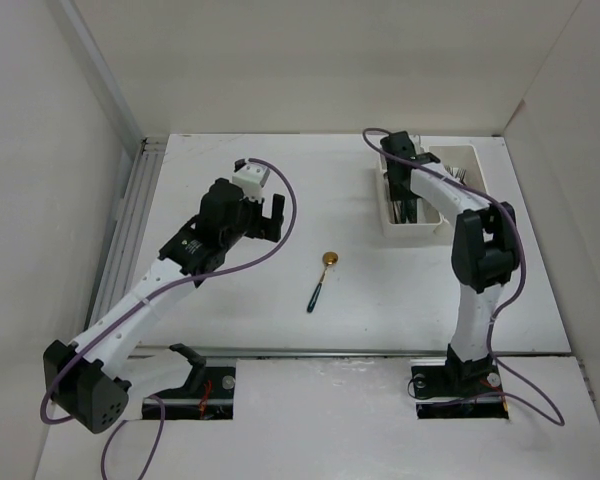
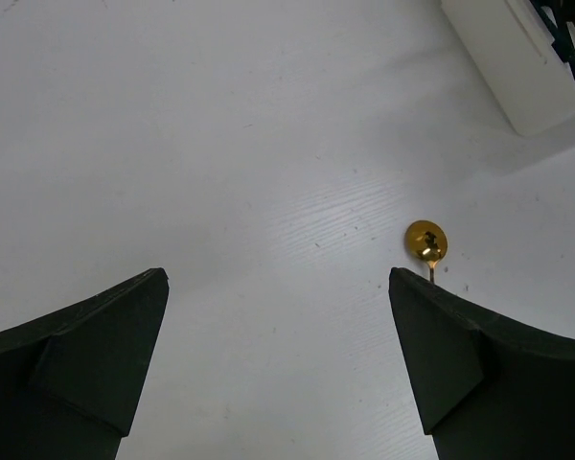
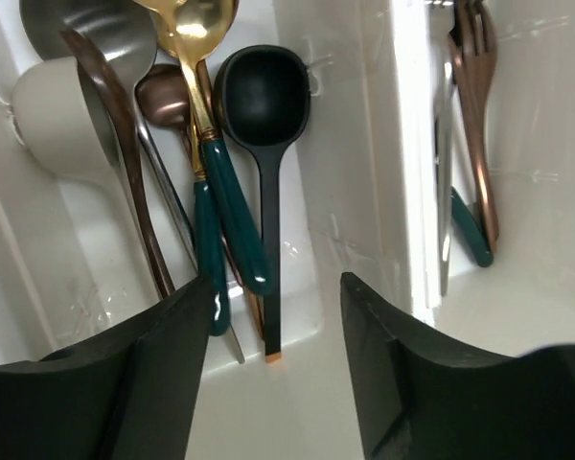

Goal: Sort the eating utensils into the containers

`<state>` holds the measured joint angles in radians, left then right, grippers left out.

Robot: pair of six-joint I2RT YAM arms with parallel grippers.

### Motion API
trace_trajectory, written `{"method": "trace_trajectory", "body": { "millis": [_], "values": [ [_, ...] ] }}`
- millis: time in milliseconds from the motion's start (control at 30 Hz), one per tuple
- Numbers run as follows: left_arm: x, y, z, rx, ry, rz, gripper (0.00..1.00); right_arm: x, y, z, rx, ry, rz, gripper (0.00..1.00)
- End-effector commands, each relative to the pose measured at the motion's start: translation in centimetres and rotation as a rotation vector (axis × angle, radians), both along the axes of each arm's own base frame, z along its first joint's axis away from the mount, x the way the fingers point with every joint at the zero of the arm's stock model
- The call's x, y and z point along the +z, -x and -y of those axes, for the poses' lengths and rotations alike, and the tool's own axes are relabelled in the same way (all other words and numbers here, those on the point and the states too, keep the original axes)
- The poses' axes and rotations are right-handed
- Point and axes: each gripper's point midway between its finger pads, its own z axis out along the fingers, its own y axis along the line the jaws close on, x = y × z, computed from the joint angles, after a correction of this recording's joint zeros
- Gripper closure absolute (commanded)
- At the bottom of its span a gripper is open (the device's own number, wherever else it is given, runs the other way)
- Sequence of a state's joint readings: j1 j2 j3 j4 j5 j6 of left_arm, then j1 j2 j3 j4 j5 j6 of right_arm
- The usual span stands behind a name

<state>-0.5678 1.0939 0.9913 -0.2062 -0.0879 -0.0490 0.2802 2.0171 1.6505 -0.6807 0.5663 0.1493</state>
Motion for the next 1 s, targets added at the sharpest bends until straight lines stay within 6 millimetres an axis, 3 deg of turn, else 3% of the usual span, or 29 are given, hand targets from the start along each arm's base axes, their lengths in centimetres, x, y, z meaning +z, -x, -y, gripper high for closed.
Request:
{"method": "trace_trajectory", "body": {
  "millis": [0,100,167,200,233,333,367,500,533,600,633,833,967],
  "values": [
    [2.5,-0.3,-0.5,0.029,0.036,0.083,0.00,7.3,-0.4,0.6,-0.022,-0.001,0.156,0.37],
    [2.9,-0.3,-0.9,0.056,0.044,0.093,0.00,11.5,1.4,-2.0,-0.051,-0.061,0.260,0.27],
    [3.6,-0.1,-1.3,0.073,0.060,0.109,0.00,11.2,3.9,-5.9,-0.016,-0.126,0.273,0.17],
    [3.2,-0.2,-1.8,0.098,0.047,0.108,0.00,12.3,5.2,-8.0,-0.024,-0.231,0.323,0.15],
    [3.4,-0.1,-2.1,0.116,0.051,0.110,0.00,11.6,7.3,-11.8,0.035,-0.301,0.302,0.00],
    [3.5,0.2,-3.1,0.154,0.056,0.105,0.00,7.6,11.8,-17.1,0.009,-0.519,0.214,0.00],
    [4.0,0.4,-3.2,0.155,0.064,0.116,0.00,5.5,14.2,-19.1,0.037,-0.547,0.156,0.00],
    [4.2,1.2,-4.5,0.190,0.080,0.097,0.00,1.9,18.0,-24.1,0.060,-0.612,0.067,0.00],
    [4.0,1.4,-4.3,0.187,0.095,0.078,0.00,0.5,18.4,-25.0,0.047,-0.596,0.037,0.00],
    [4.3,2.3,-4.9,0.194,0.117,0.070,0.00,-0.2,19.9,-26.8,0.058,-0.575,0.005,0.00],
    [4.4,2.6,-5.1,0.194,0.118,0.071,0.00,-2.0,20.7,-26.3,0.037,-0.522,-0.030,0.01],
    [4.6,4.7,-5.8,0.184,0.146,0.068,0.00,-5.8,23.2,-27.3,-0.025,-0.561,-0.104,0.08],
    [4.9,5.1,-6.5,0.197,0.138,0.079,0.00,-7.5,24.2,-28.0,-0.033,-0.556,-0.151,0.19]
  ]
}}
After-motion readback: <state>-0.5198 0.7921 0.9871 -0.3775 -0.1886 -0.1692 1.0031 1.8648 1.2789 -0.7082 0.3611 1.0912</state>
